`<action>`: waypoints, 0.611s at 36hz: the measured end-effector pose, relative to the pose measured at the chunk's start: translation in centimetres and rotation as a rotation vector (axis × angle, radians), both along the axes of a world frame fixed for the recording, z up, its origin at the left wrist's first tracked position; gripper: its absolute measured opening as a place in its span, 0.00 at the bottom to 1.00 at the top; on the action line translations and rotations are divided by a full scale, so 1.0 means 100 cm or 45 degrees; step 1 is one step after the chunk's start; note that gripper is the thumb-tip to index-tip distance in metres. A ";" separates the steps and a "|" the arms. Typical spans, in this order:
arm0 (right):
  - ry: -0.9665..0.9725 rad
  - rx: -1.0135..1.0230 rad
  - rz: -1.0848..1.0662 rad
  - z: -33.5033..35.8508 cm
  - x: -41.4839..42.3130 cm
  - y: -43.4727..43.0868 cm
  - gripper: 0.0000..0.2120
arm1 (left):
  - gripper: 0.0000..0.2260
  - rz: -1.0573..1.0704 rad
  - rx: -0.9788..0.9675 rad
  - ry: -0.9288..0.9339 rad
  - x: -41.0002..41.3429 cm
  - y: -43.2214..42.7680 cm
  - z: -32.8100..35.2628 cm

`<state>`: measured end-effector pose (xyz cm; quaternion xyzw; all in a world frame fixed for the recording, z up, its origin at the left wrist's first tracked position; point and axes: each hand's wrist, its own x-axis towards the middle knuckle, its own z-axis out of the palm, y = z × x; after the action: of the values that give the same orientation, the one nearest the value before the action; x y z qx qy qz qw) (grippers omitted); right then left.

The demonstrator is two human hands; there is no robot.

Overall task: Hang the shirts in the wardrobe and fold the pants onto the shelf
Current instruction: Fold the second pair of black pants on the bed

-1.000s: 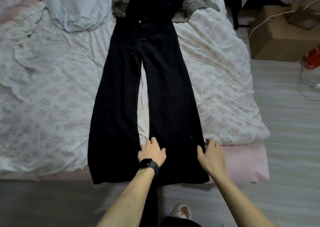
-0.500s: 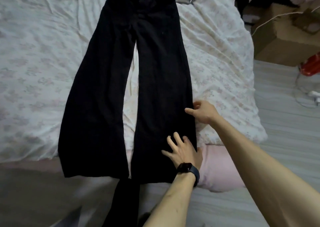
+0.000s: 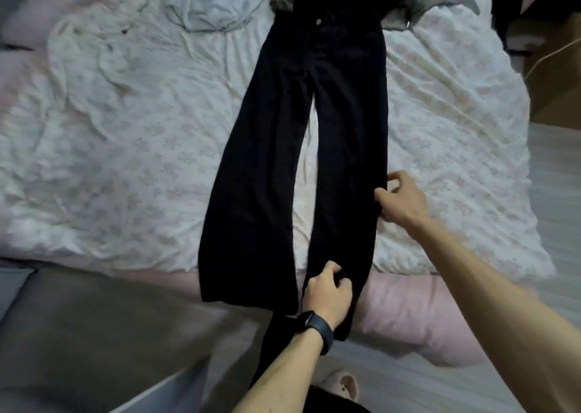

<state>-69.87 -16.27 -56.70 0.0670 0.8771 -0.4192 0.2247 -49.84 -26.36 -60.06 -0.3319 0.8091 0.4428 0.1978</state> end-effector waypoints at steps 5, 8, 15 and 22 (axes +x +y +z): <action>0.075 -0.181 0.144 0.038 0.027 -0.097 0.16 | 0.07 0.340 0.054 0.052 0.034 -0.102 0.023; 0.062 -0.229 0.275 0.049 0.043 -0.157 0.18 | 0.09 0.436 0.096 0.037 0.057 -0.158 0.021; -0.004 -0.121 0.556 0.023 0.071 -0.279 0.28 | 0.09 0.583 0.151 -0.068 0.099 -0.253 -0.014; -0.239 -0.053 0.556 -0.055 0.070 -0.328 0.31 | 0.08 0.504 0.085 -0.177 0.114 -0.305 -0.068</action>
<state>-62.84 -49.10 -62.16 -0.0900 0.8372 -0.3705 0.3920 -38.44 -56.88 -66.90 -0.5074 0.6973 0.4758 0.1731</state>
